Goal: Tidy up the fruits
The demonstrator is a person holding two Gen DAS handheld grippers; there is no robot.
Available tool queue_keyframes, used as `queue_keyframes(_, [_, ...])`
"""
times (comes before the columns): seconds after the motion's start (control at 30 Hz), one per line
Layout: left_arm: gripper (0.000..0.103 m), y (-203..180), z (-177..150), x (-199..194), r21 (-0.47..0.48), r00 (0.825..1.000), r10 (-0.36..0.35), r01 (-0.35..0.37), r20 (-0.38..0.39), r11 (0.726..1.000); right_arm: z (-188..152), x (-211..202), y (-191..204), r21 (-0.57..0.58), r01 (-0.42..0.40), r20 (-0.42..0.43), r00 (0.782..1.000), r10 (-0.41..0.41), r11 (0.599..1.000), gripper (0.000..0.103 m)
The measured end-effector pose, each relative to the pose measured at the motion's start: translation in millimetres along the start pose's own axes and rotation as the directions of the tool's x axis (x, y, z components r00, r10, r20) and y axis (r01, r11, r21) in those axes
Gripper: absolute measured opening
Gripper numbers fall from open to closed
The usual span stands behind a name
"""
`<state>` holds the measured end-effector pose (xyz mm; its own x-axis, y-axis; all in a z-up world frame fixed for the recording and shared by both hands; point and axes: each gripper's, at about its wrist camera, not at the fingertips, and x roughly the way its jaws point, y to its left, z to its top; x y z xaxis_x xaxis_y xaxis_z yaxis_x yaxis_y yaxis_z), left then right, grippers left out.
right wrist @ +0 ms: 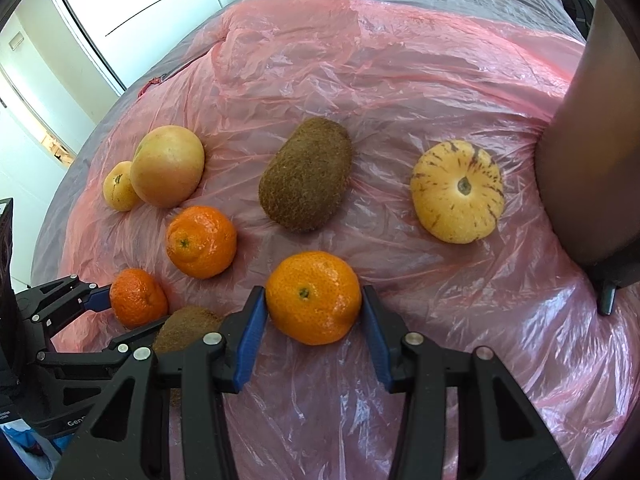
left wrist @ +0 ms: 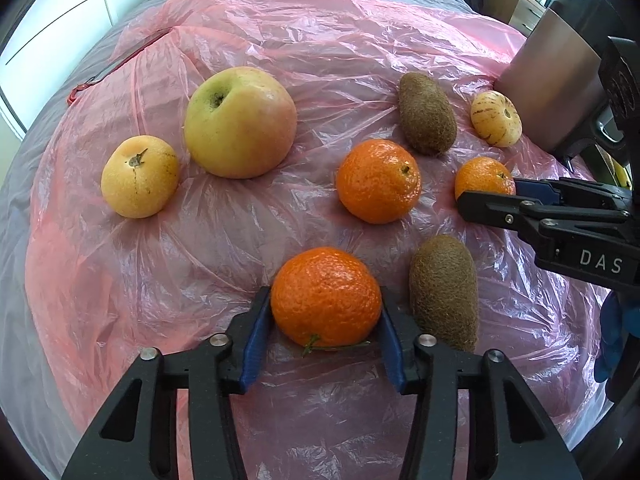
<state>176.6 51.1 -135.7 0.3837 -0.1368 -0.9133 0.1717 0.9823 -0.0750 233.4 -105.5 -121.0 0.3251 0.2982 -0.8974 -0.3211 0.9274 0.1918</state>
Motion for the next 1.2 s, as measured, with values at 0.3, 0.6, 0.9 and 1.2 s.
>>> queue_keyframes(0.3, [0.040, 7, -2, -7, -0.042, 0.999, -0.020, 0.021, 0.028, 0.999, -1, -6, -6, 0.016, -0.037, 0.016, 0.999, 0.037, 0.999, 0.056])
queue_keyframes(0.6, [0.040, 4, -3, -21, -0.060, 0.998, -0.019, 0.023, 0.061, 0.998, -5, -30, -12, 0.024, -0.060, 0.068, 0.996, 0.059, 0.998, 0.056])
queue_keyframes(0.9, [0.040, 3, -4, -39, -0.076, 0.995, -0.016, 0.023, 0.097, 0.997, -12, -58, -4, -0.007, -0.055, 0.102, 0.993, 0.055, 0.998, 0.056])
queue_keyframes(1.2, [0.040, -6, -12, -73, -0.071, 0.988, -0.036, 0.047, 0.151, 0.996, -35, -97, -7, -0.001, -0.035, 0.130, 0.991, 0.034, 0.999, 0.056])
